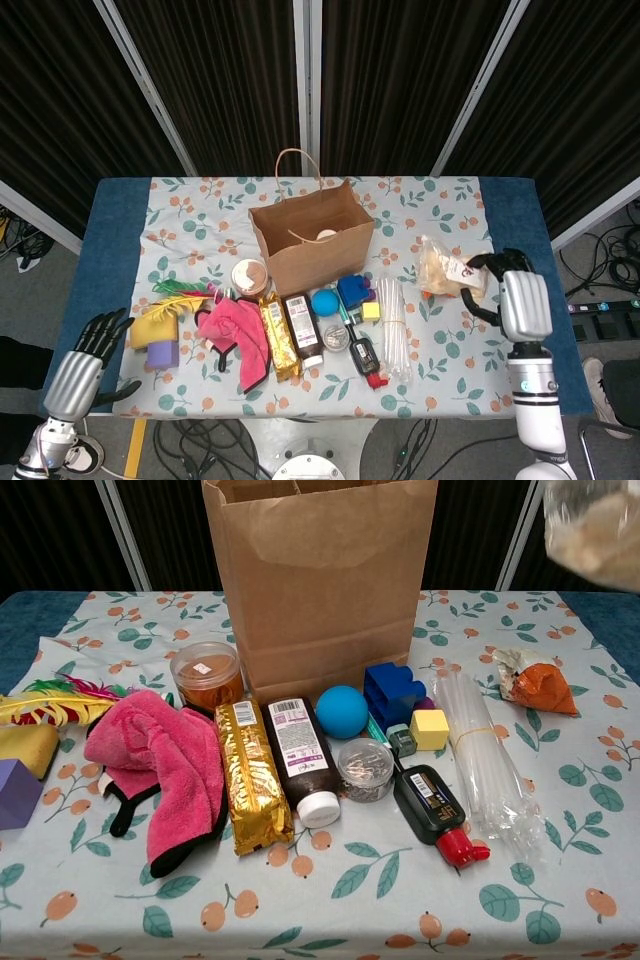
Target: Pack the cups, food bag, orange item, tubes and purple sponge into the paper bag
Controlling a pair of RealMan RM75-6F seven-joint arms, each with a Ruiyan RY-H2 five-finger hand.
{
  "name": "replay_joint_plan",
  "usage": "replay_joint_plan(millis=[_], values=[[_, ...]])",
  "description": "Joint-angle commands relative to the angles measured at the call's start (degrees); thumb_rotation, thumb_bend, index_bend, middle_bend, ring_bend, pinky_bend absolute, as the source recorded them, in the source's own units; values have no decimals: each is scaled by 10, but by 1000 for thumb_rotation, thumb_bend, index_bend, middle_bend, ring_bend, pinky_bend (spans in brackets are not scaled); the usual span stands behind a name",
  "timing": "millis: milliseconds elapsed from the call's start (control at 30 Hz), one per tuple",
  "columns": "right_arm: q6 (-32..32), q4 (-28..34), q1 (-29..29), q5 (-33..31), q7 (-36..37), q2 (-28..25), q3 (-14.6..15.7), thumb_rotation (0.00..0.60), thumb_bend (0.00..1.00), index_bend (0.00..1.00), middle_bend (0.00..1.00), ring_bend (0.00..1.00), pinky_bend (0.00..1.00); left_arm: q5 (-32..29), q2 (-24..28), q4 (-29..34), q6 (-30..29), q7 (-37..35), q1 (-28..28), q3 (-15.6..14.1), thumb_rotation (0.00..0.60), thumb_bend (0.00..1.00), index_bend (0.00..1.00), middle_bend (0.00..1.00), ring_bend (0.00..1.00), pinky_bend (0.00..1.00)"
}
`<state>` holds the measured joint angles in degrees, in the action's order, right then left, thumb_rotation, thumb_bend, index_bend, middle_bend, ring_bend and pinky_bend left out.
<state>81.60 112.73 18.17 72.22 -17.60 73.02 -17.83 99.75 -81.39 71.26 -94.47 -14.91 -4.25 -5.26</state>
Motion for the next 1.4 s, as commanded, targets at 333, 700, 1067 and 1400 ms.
replay_joint_plan(millis=[333,700,1067,1400], values=[[-33,-55,226,-15,-215,88,-122,600,239,455,455,351,231,-11,0,-3,2,-10,-2,9,600,0,87,67,28,69],[-74,-264,343,10,-211,211,-102,600,231,455,455,351,232,-20,0,-8,5,-22,-2,12,600,0,87,67,27,69],[-77,-311,367,-5,-204,252,-86,600,235,455,455,351,232,-18,-1,-9,6,-25,-2,11,600,0,87,67,28,69],[-59,-289,358,-14,-201,232,-91,600,234,455,455,351,232,-14,-2,-9,4,-23,-2,9,600,0,87,67,27,69]])
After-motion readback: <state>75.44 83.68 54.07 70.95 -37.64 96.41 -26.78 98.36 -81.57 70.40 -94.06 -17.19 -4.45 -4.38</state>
